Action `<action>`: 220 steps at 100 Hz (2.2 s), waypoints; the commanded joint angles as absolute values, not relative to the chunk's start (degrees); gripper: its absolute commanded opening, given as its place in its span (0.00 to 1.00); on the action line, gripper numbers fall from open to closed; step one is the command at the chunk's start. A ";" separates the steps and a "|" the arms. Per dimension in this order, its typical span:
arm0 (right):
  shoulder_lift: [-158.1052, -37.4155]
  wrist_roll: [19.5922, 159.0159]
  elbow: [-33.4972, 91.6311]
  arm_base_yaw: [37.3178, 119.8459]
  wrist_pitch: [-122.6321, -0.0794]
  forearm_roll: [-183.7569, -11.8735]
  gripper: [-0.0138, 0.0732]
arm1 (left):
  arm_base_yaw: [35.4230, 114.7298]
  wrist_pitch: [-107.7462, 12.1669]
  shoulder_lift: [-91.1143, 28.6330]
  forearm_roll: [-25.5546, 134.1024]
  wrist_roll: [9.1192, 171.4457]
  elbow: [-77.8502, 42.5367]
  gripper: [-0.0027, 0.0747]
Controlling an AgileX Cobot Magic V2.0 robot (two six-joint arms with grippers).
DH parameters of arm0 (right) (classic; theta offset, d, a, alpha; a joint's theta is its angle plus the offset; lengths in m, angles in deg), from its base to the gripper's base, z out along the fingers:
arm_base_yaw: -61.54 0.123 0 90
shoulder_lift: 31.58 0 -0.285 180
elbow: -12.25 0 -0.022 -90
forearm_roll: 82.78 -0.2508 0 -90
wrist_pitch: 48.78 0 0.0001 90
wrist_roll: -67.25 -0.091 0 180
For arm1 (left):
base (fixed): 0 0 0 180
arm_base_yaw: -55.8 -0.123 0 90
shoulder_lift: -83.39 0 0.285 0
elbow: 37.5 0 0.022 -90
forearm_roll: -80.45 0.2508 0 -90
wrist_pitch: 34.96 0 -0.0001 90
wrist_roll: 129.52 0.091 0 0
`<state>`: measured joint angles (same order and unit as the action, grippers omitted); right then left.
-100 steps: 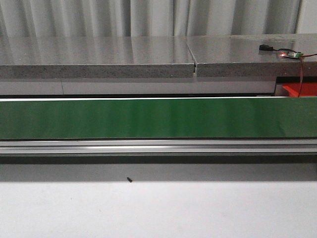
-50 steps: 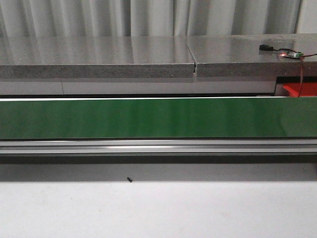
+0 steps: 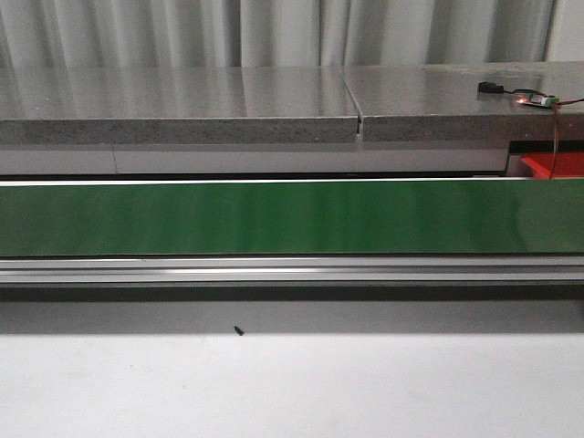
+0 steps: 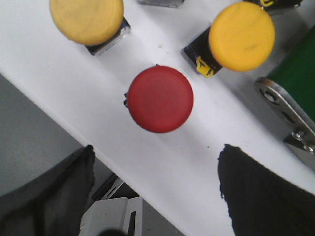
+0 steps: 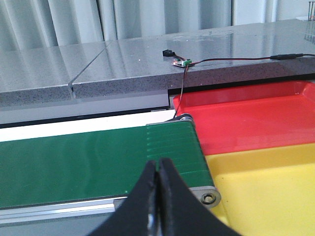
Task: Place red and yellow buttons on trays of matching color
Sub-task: 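Lower the left gripper onto a red push-button and close it, then carry the red button onto the green belt and open the left gripper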
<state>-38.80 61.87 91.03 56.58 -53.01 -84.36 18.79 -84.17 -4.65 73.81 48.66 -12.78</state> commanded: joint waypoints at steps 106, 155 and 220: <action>-37.68 62.13 90.21 56.27 -48.30 -84.11 0.08 | 20.66 -84.03 -12.07 71.07 50.48 -16.45 0.35; -37.68 62.13 90.21 56.27 -48.30 -84.11 0.08 | 38.74 -86.85 -6.58 71.07 50.48 -30.22 0.35; -37.68 62.13 90.21 56.27 -48.30 -84.11 0.08 | 43.42 -83.13 1.52 66.92 53.00 -32.51 0.86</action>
<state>-38.80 61.87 91.03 56.58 -53.01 -84.36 43.04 -85.52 4.99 69.80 52.07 -30.72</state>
